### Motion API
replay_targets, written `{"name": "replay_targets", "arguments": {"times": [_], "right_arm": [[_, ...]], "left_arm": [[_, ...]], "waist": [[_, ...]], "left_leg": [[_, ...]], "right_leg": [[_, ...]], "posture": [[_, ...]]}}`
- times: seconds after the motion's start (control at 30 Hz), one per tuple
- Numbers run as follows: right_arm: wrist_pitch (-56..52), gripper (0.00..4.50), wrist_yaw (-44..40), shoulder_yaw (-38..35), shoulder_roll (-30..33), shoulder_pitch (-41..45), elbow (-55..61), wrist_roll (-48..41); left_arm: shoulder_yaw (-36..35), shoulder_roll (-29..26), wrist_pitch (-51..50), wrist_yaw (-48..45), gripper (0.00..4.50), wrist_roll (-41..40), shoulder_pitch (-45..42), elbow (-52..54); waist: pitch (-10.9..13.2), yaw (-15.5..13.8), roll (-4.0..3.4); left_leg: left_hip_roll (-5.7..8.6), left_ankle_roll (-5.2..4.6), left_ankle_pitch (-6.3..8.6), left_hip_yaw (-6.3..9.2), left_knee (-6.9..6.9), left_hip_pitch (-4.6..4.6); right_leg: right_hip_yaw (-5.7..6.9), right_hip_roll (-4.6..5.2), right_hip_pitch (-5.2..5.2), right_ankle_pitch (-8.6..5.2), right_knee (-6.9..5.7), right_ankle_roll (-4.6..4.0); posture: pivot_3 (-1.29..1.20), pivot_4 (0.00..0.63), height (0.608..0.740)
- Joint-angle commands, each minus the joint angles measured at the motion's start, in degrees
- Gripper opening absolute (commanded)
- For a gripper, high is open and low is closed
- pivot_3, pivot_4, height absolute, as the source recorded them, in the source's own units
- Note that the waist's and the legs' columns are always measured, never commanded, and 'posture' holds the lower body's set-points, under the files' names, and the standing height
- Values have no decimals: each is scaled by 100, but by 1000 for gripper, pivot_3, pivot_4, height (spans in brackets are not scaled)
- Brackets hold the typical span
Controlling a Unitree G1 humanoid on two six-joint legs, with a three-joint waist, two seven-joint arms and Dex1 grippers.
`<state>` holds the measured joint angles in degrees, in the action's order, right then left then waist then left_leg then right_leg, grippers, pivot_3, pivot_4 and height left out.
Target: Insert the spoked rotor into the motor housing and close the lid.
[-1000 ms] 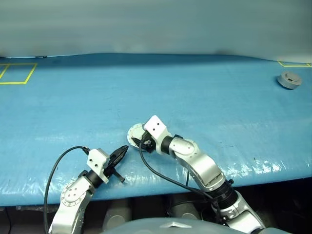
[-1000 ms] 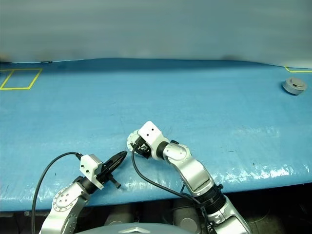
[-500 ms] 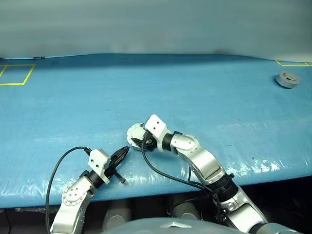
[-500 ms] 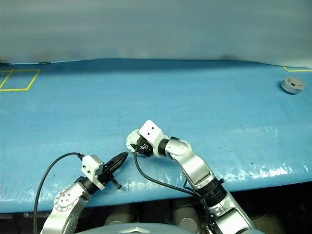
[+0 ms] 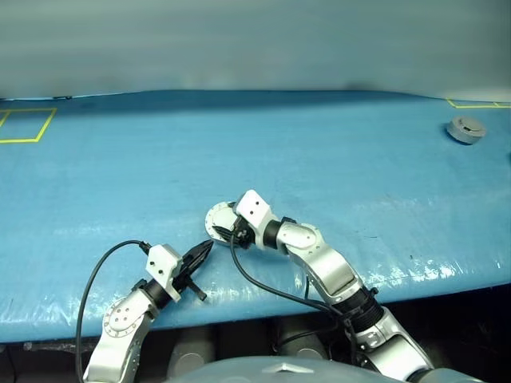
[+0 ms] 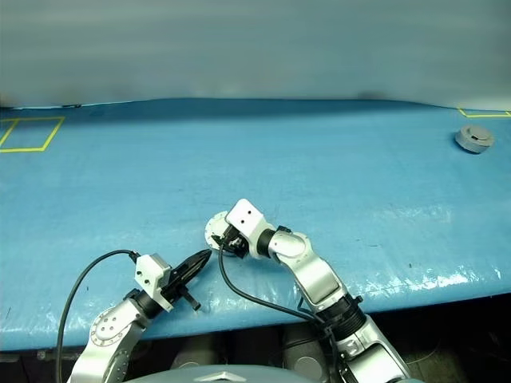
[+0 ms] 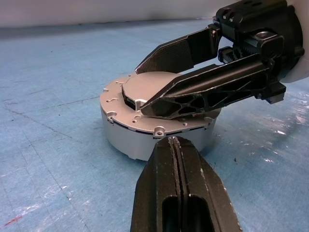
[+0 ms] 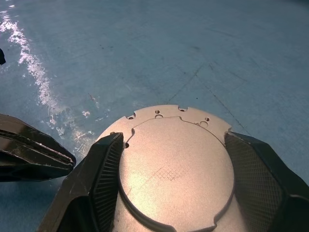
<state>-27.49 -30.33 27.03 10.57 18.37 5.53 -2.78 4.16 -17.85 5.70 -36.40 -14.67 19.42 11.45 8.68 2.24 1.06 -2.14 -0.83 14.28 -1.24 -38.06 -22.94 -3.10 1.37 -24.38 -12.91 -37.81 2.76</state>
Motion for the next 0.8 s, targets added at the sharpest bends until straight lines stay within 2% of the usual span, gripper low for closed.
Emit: {"name": "replay_targets", "arguments": {"times": [0.03,0.23,0.53,0.8], "right_arm": [[-16,3019,-141,-25,121,-5,-372,82],[-156,3019,-368,-34,255,127,-612,108],[-594,3019,-38,118,-90,13,-548,219],[-773,3019,-309,337,189,216,-595,404]], "left_arm": [[32,26,121,-40,0,-39,-35,35],[51,-1,83,-57,0,-42,-75,46],[64,-34,-6,-45,0,-48,-93,142],[92,-60,-132,-5,0,-40,-128,274]], "waist": [[-1,0,2],[-7,-5,5],[-22,5,14],[-30,12,9]], "left_leg": [[0,0,0,-1,0,1],[0,0,0,-3,1,10],[-32,0,0,-13,8,25],[-37,1,1,-26,14,35]], "right_leg": [[-1,0,0,0,0,0],[-3,1,1,0,0,0],[-7,-2,1,0,0,-1],[-9,2,-1,-1,0,-2]], "posture": [[0,150,740],[0,150,740],[0,150,740],[0,150,740]]}}
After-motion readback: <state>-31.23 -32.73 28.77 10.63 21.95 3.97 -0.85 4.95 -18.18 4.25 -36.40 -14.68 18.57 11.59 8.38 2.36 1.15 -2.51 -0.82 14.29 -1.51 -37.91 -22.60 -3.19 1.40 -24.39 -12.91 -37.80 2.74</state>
